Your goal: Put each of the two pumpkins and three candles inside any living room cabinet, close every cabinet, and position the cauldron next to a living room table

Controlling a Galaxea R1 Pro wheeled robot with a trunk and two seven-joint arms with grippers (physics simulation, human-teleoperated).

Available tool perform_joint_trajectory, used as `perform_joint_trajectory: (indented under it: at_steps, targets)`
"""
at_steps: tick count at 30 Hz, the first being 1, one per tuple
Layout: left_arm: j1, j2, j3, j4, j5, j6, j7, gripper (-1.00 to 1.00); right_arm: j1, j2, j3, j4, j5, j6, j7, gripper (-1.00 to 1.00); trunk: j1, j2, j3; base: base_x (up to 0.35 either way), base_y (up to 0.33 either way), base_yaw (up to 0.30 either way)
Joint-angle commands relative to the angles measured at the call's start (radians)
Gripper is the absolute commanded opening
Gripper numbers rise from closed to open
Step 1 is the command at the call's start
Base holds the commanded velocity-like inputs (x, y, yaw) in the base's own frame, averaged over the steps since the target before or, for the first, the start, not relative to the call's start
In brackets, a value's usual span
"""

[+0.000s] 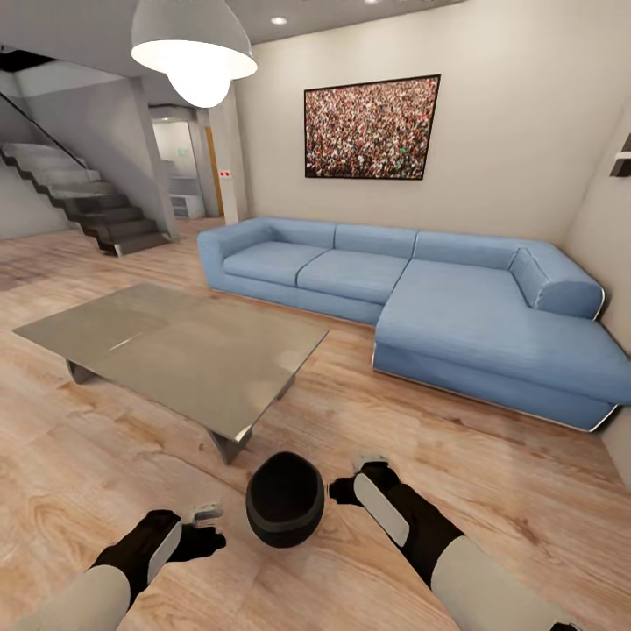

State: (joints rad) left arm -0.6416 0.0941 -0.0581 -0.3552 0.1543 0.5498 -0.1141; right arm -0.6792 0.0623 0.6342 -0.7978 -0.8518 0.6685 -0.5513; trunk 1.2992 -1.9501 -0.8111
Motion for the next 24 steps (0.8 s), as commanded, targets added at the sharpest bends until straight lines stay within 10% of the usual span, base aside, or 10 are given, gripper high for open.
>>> perform_joint_trajectory:
  at_steps: [1,24]
  targets:
    - [0.0,0.001,-0.006,0.073,0.001,-0.071,0.018,1.0,0.055,-0.032,0.004,0.0,-0.01,-0.034,-0.009,1.0,-0.004,0.007,0.002,0.0,0.0,0.0]
    - [0.192,0.001,-0.005,0.157,-0.003,-0.372,0.082,1.0,0.236,-0.078,0.013,0.191,-0.006,-0.362,0.001,1.0,-0.092,0.168,0.074,0.0,0.0,0.0]
